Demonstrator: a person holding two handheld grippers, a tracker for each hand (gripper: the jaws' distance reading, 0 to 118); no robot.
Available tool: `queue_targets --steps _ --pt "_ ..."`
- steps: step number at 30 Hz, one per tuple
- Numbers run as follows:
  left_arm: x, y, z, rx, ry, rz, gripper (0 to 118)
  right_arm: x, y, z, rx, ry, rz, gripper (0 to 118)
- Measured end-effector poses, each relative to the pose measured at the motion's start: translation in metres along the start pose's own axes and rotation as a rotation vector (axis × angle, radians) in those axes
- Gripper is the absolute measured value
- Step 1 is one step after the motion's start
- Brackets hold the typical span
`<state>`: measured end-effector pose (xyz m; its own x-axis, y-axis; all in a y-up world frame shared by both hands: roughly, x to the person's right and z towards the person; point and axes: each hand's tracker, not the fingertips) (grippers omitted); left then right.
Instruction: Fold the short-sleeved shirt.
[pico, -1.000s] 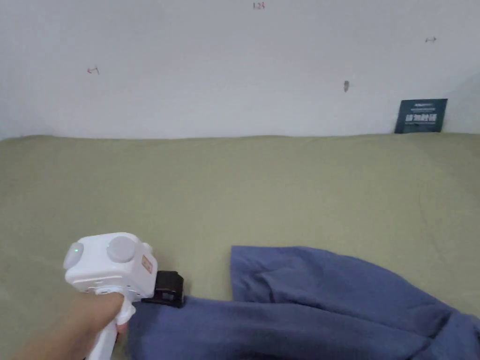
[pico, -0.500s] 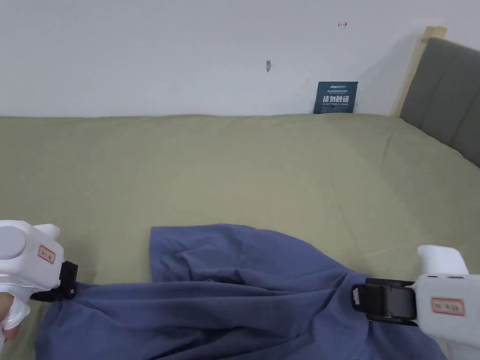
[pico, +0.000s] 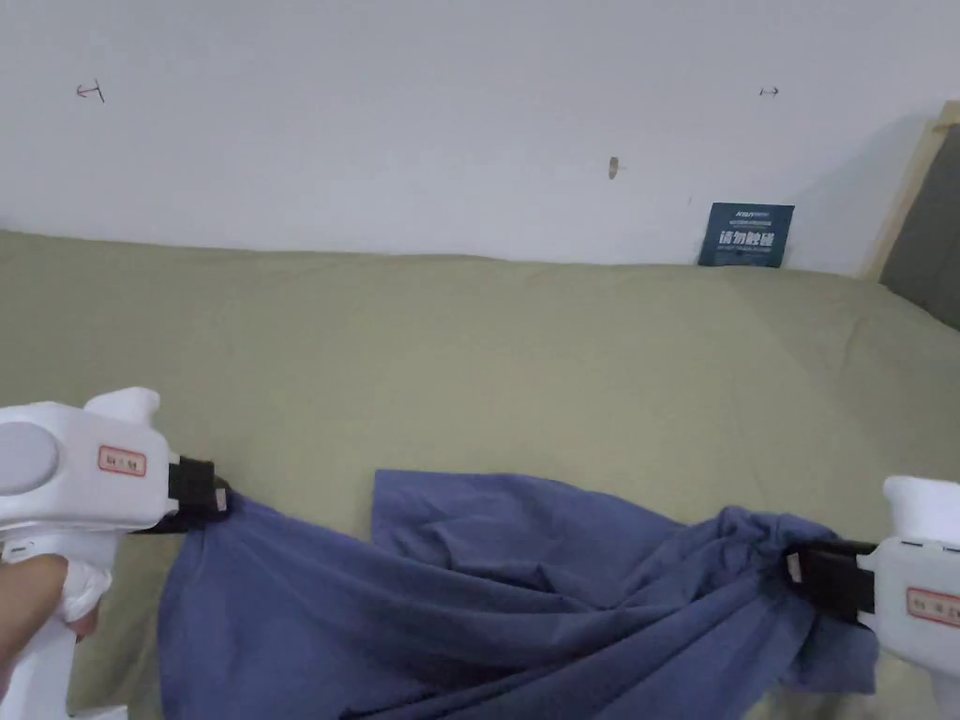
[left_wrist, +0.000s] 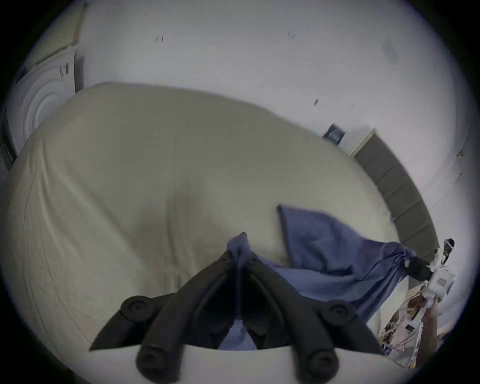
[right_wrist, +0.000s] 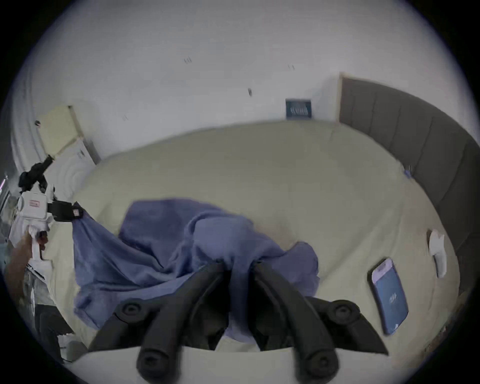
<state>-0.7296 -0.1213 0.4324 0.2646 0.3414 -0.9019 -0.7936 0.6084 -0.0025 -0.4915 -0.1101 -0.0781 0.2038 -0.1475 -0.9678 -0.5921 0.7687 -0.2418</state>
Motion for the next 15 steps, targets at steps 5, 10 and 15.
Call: queue_targets --steps 5,10,15 --pt "0.027 0.045 0.067 0.189 -0.038 -0.057 4 -0.026 0.063 0.022 0.115 0.061 0.044 10" --pt "0.029 0.097 0.107 0.307 -0.001 -0.100 4 -0.038 0.124 0.028 0.221 0.059 0.104 10" --pt "0.035 0.139 0.150 0.439 0.021 -0.061 4 -0.026 0.186 0.021 0.278 0.055 0.053 10"
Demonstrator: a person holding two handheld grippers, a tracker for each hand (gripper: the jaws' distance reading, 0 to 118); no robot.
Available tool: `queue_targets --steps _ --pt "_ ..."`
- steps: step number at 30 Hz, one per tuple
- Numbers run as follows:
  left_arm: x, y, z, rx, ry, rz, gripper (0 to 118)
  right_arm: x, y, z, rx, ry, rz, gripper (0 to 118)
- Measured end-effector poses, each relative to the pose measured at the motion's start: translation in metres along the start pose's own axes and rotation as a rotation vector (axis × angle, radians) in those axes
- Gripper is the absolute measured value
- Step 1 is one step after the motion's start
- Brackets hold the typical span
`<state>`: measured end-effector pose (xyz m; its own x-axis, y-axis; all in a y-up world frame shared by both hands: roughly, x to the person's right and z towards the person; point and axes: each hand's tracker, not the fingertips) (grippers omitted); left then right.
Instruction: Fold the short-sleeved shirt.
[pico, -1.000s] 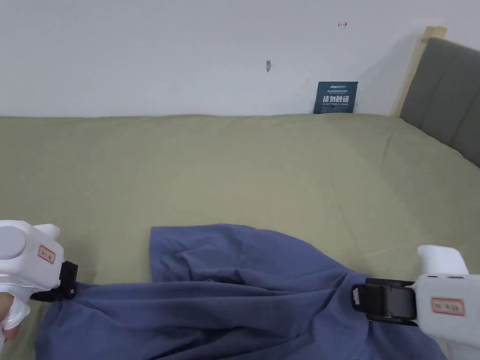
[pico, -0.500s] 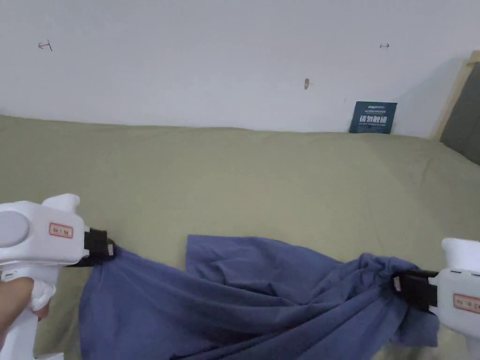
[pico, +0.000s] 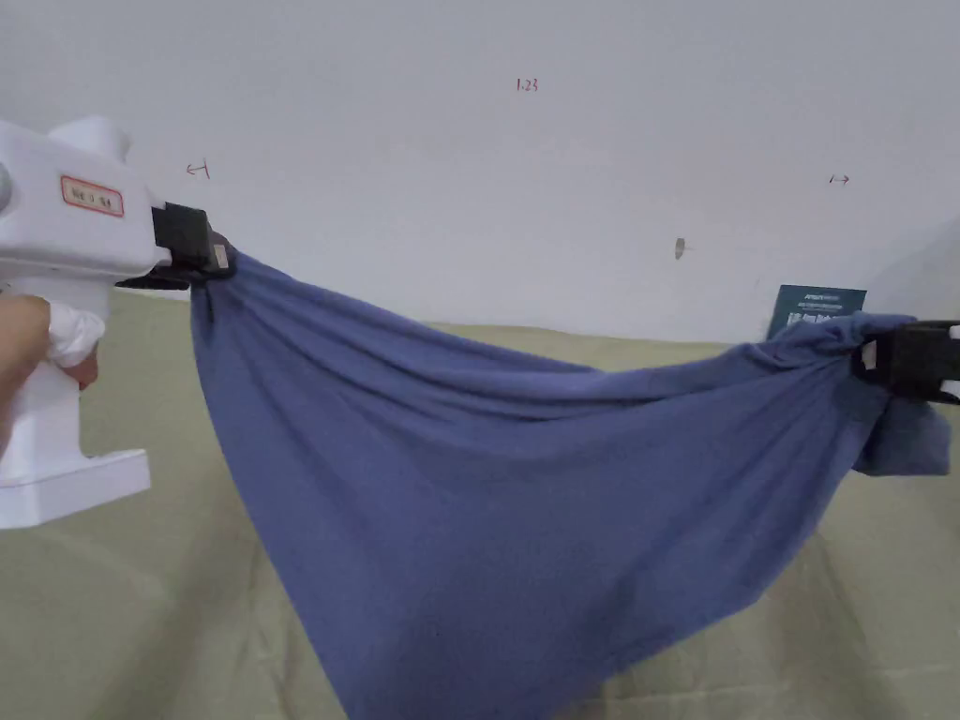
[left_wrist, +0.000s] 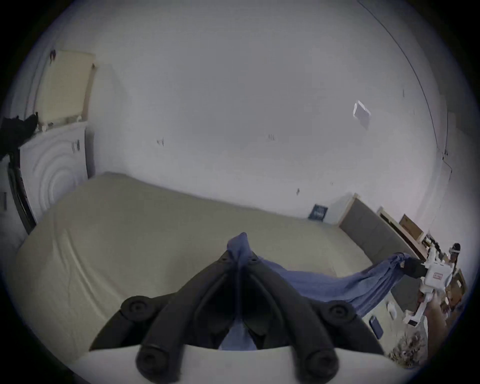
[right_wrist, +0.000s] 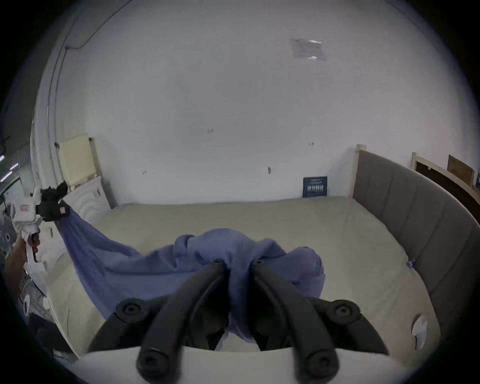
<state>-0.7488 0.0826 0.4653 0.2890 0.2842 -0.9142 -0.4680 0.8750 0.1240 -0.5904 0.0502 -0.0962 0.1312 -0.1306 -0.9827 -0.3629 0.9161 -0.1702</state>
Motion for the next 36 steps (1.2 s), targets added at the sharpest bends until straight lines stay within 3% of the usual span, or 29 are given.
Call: queue_targets --steps 7,10,17,21,26,31,36 --pt "0.004 0.055 0.011 0.136 0.022 -0.038 4 0.014 0.070 -0.021 0.142 -0.015 -0.036 10" --pt "0.013 0.064 0.008 0.182 0.024 -0.056 4 0.010 0.088 -0.034 0.178 -0.036 0.009 10" --pt "-0.016 0.056 -0.034 0.194 0.027 0.010 4 0.008 0.075 -0.066 0.204 -0.035 -0.026 10" --pt "-0.031 0.008 -0.048 0.148 0.022 0.042 4 0.012 0.034 -0.077 0.151 -0.032 0.007 10" --pt "-0.077 -0.061 -0.066 0.036 -0.010 0.132 4 0.027 -0.039 -0.071 0.069 0.008 -0.008 10" --pt "-0.094 -0.135 -0.044 -0.060 0.002 0.142 4 0.044 -0.102 -0.061 -0.011 0.028 -0.032 10" --pt "-0.098 -0.202 -0.017 -0.166 0.015 0.170 4 0.039 -0.169 -0.035 -0.170 -0.040 -0.091 10"
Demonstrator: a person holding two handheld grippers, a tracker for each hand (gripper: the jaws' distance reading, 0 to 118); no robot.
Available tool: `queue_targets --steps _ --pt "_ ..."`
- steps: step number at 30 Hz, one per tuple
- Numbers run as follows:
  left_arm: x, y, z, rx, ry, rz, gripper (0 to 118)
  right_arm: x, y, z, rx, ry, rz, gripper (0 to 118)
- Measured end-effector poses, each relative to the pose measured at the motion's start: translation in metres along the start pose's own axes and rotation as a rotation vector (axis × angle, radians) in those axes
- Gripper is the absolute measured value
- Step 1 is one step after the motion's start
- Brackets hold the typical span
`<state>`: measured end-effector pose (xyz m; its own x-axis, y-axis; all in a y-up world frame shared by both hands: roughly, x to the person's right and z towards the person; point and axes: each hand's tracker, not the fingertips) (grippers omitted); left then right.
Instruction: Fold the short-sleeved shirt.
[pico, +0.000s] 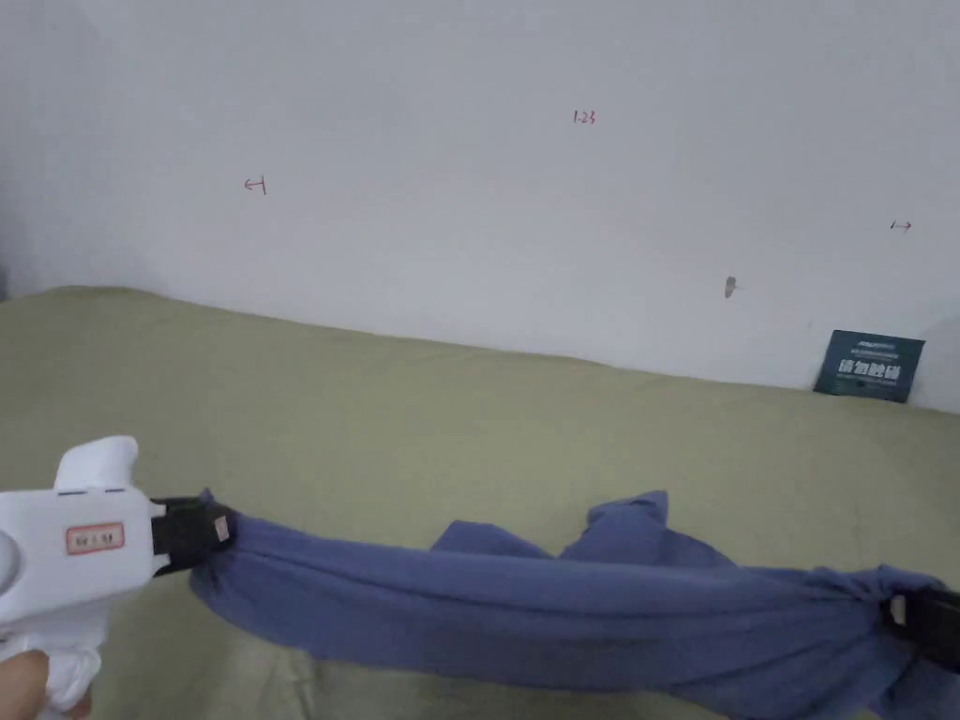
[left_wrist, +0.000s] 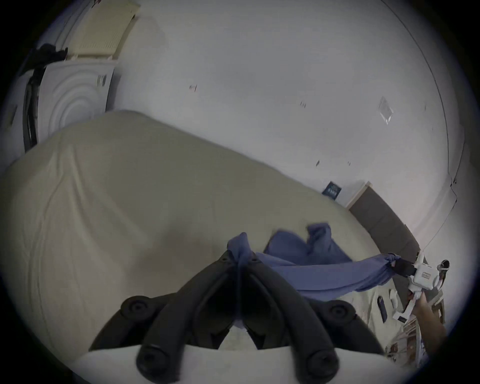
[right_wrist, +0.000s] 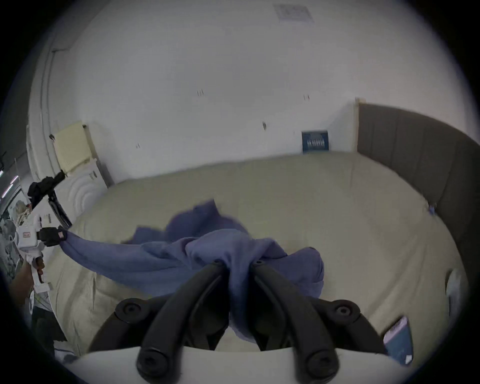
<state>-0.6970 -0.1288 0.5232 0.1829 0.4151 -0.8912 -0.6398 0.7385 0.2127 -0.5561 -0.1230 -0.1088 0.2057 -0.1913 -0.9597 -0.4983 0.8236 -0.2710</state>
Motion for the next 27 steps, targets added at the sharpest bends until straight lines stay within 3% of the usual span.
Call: queue_targets --steps 7,12,17,19,20,21,22,23,24,27 --pt "-0.025 -0.080 0.037 -0.203 0.036 0.046 4 0.008 -0.071 0.032 -0.190 -0.007 -0.035 10" --pt "-0.032 -0.118 0.055 -0.326 0.086 0.071 4 0.010 -0.108 0.053 -0.256 -0.006 0.005 10" --pt "-0.041 -0.136 0.058 -0.322 0.090 0.105 4 0.010 -0.123 0.054 -0.278 -0.010 0.007 10" --pt "-0.035 -0.137 0.061 -0.312 0.085 0.107 9 0.009 -0.121 0.053 -0.266 -0.013 0.015 10" --pt "-0.032 -0.136 0.062 -0.309 0.085 0.105 29 0.010 -0.123 0.051 -0.255 -0.007 0.021 17" --pt "-0.027 -0.134 0.068 -0.276 0.111 0.086 77 0.010 -0.119 0.056 -0.233 0.007 0.017 45" --pt "-0.021 -0.131 0.074 -0.217 0.105 0.063 104 0.008 -0.115 0.062 -0.196 0.027 -0.004 75" --pt "-0.027 -0.129 0.079 -0.138 0.106 0.021 110 0.005 -0.108 0.072 -0.160 0.059 -0.017 100" --pt "-0.020 -0.125 0.091 -0.036 0.087 -0.029 110 0.000 -0.102 0.084 -0.118 0.079 -0.018 109" --pt "0.017 -0.112 0.130 0.237 0.113 -0.189 110 -0.026 -0.084 0.121 0.109 0.037 0.050 109"
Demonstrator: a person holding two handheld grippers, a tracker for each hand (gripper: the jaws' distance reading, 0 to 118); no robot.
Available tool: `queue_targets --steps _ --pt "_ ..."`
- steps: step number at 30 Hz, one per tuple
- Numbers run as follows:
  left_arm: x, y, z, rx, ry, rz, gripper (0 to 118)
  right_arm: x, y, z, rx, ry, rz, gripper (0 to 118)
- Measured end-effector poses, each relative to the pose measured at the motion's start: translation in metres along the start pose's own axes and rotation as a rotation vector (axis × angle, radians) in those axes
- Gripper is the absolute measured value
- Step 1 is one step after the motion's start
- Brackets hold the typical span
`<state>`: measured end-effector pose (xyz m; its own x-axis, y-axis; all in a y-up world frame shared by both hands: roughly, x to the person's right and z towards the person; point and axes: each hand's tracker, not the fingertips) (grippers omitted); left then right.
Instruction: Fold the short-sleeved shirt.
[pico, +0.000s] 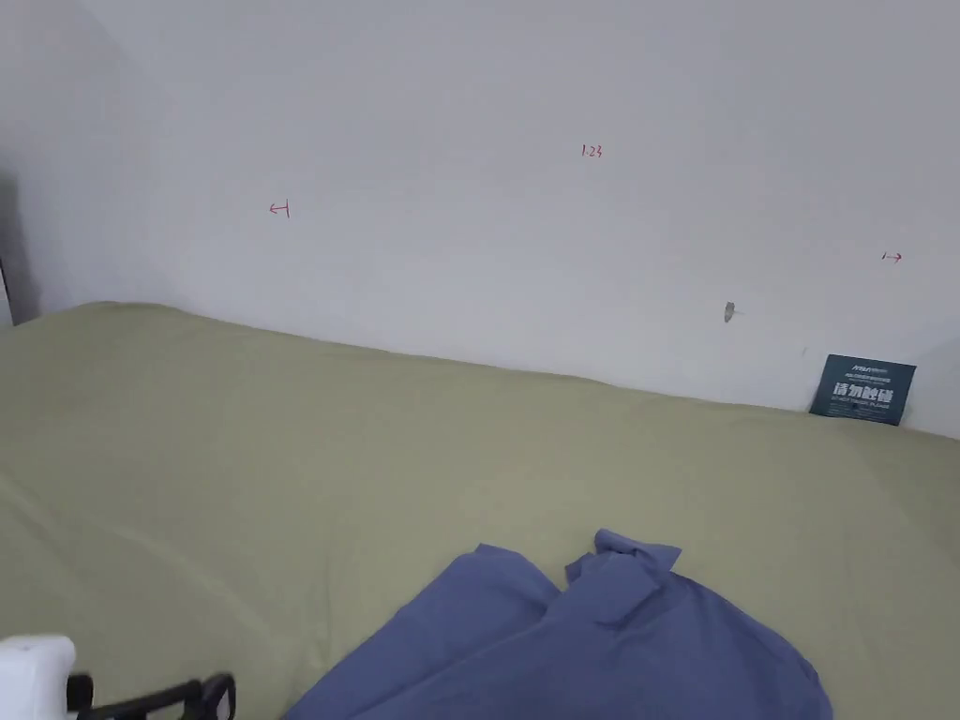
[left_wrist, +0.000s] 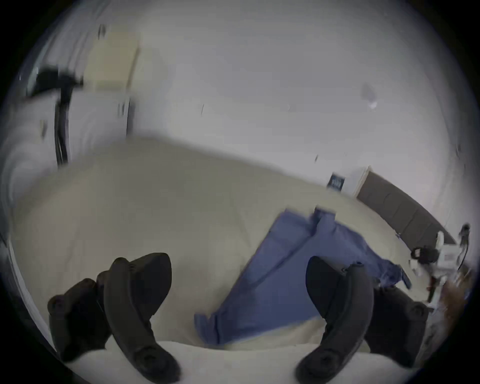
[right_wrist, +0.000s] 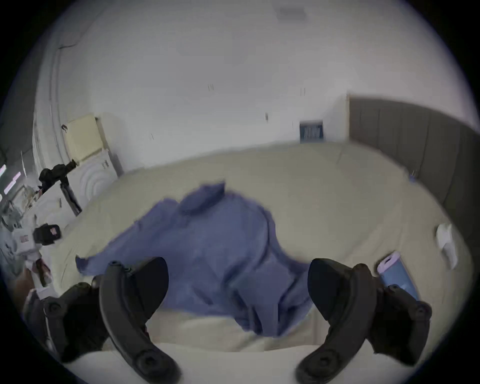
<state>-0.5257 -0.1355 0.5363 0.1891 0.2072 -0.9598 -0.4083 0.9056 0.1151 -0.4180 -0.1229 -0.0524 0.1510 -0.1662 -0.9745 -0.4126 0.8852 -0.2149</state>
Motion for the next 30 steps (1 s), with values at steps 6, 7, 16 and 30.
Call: queue_targets --steps 6,7,16,30 --pt "0.071 0.009 0.052 0.320 0.116 -0.132 93 -0.061 0.001 0.058 0.272 -0.077 0.122 44" --pt "0.076 0.003 0.059 0.352 0.096 -0.126 76 -0.067 -0.005 0.064 0.283 -0.071 0.121 13" --pt "0.080 -0.026 0.062 0.147 0.103 -0.173 0 -0.084 -0.052 0.081 0.241 -0.094 0.041 0" --pt "-0.003 -0.043 -0.057 -0.449 0.036 -0.008 109 -0.081 -0.024 0.062 0.221 -0.051 0.156 0"
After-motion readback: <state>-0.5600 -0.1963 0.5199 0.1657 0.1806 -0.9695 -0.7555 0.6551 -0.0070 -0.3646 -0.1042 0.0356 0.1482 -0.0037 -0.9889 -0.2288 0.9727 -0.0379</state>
